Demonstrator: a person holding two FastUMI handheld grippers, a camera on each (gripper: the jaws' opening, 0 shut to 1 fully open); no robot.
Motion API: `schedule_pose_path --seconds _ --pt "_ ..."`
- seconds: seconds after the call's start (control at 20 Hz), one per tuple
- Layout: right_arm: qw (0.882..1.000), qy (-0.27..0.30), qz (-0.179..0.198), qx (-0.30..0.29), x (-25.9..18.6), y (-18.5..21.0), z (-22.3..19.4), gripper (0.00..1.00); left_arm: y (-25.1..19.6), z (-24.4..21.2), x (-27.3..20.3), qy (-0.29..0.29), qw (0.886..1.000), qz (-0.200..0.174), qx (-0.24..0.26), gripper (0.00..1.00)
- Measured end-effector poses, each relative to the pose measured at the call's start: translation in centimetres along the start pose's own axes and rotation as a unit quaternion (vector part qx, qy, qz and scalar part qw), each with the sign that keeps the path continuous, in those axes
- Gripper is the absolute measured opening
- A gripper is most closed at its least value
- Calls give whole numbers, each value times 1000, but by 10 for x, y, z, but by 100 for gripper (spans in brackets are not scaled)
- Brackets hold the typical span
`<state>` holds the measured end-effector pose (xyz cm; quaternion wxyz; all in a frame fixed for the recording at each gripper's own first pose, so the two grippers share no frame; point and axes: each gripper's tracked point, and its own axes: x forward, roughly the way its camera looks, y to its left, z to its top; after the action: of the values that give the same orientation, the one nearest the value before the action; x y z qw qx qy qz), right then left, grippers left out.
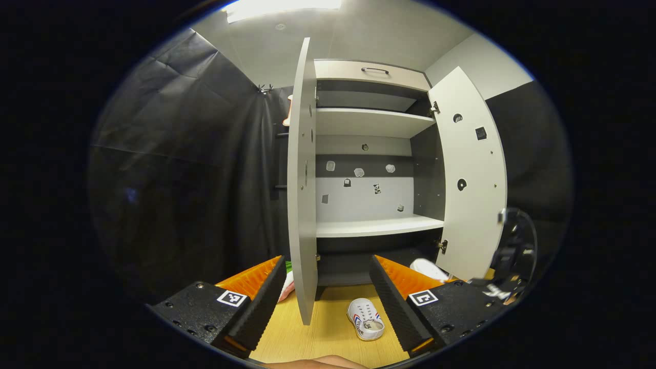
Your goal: Grab one shoe with the right hand and put it into the shoe cabinet, grab the other shoe with the left hand and put it into the shoe cabinet; then close the right door with the right hand and the left door with the left hand.
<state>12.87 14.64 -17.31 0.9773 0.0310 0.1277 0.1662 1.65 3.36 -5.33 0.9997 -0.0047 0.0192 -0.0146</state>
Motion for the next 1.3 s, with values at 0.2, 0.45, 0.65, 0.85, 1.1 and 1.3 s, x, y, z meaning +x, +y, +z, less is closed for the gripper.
schedule_pose_path --seconds 0.2,0.45,0.65,0.85,1.1,1.3 --pt "999 -37 6 -31 -10 6 90 0 -16 -9 3 7 1000 -23 -20 99" --pt "998 -45 -6 -53 33 0 176 1 -16 -15 11 7 999 -36 -36 99" --pt "996 -32 -36 -68 107 -19 216 1 -10 -20 21 17 999 -34 -32 99" --pt "997 -2 -59 -58 195 -45 220 0 1 -19 35 11 999 -24 -41 99" --pt "995 35 -76 -46 292 -76 193 1 21 -9 46 -12 999 8 -30 99" --pt "996 47 -73 -28 335 -88 181 1 24 -13 54 -5 1000 14 -27 99"
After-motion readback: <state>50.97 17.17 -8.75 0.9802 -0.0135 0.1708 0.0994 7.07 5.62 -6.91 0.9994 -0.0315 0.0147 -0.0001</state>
